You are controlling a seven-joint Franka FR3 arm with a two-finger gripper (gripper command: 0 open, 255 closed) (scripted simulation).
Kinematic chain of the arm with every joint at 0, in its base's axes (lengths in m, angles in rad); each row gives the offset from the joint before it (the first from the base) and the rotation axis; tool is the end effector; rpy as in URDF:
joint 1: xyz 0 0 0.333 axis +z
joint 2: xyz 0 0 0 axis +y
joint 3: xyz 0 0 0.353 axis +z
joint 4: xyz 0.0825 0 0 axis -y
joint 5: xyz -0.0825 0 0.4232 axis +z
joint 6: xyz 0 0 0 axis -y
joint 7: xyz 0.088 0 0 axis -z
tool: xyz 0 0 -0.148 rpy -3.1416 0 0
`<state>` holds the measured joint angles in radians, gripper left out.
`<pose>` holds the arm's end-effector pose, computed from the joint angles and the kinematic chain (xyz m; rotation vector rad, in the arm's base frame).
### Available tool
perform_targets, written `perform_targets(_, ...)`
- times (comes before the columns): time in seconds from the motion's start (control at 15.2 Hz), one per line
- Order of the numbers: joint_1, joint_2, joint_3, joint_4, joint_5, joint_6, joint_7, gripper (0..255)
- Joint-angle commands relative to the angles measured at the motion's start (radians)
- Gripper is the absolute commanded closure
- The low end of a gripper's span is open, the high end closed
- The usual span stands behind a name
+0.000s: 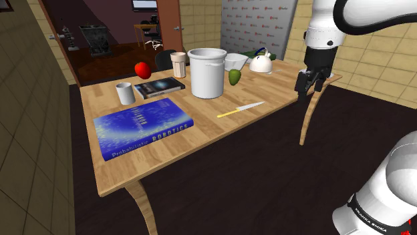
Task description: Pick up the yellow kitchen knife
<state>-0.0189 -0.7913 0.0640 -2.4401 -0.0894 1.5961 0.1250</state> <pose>0.3156 0.0045 0.5373 2.9990 -0.1432 -0.0654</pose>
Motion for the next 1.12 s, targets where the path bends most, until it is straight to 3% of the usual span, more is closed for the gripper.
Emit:
perform_targets(0.0, 0.0, 0.0, 0.0, 0.0, 0.0, 0.0, 0.0, 0)
perform_targets(0.53, -0.08, 0.299, 0.107, 0.1, 0.094, 0.183, 0.371, 0)
perform_targets(1.06, -0.151, 0.615, 0.157, 0.279, 0.114, 0.32, 0.713, 0)
